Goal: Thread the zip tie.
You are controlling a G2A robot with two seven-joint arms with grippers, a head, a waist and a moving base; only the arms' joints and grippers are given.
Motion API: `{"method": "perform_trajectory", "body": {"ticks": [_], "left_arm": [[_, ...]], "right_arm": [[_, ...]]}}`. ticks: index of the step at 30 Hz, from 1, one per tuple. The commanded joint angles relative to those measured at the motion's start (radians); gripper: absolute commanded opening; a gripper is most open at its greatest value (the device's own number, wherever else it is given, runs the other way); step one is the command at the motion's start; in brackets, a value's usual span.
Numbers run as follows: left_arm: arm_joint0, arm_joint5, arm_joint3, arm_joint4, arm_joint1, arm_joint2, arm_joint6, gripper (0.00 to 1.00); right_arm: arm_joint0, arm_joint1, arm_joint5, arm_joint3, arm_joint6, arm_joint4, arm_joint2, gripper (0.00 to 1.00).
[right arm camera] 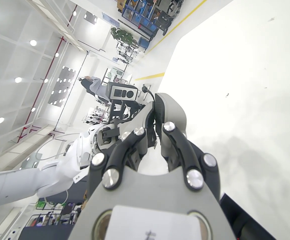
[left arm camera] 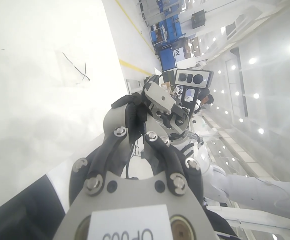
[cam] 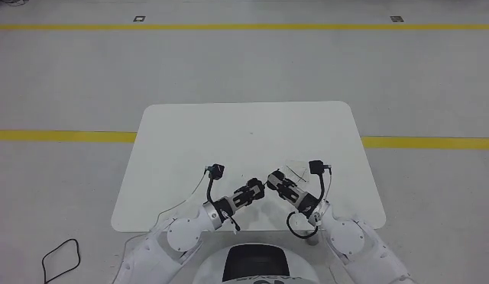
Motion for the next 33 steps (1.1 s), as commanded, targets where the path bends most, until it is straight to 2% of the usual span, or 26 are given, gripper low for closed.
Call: {"method": "perform_trajectory", "body": {"ticks": [1, 7, 8, 9, 16, 21, 24, 33], "left_arm": [[0.001, -0.002, -0.001, 0.0, 0.001, -0.001, 0.002, 0.0], [0.005, -0.004, -0.004, 0.001, 0.002, -0.001, 0.005, 0.0], [0.005, -0.004, -0.005, 0.001, 0.002, -0.001, 0.005, 0.0], [0.005, -0.004, -0.005, 0.001, 0.002, -0.001, 0.005, 0.0], [0.009, -0.017, -0.009, -0.021, 0.006, -0.016, 0.01, 0.0], [0.021, -0.04, -0.01, -0.05, 0.012, -0.045, 0.002, 0.0], [0.026, -0.06, -0.002, -0.084, 0.015, -0.058, -0.012, 0.0], [0.022, -0.062, 0.005, -0.089, 0.016, -0.063, -0.014, 0.0]], "right_arm": [[0.0, 0.002, 0.0, 0.0, 0.0, -0.003, -0.001, 0.0], [0.001, 0.006, 0.0, 0.001, 0.004, -0.003, -0.008, 0.0], [0.0, 0.007, 0.0, 0.001, 0.003, 0.0, -0.009, 0.06], [-0.001, 0.007, 0.0, 0.0, 0.002, 0.006, -0.009, 1.0], [-0.019, 0.02, 0.0, -0.03, 0.026, 0.053, 0.028, 1.0], [-0.043, 0.04, 0.0, -0.074, 0.116, 0.156, 0.097, 1.0], [-0.056, 0.052, 0.0, -0.093, 0.207, 0.235, 0.143, 1.0], [-0.056, 0.052, 0.0, -0.093, 0.207, 0.235, 0.143, 1.0]]}}
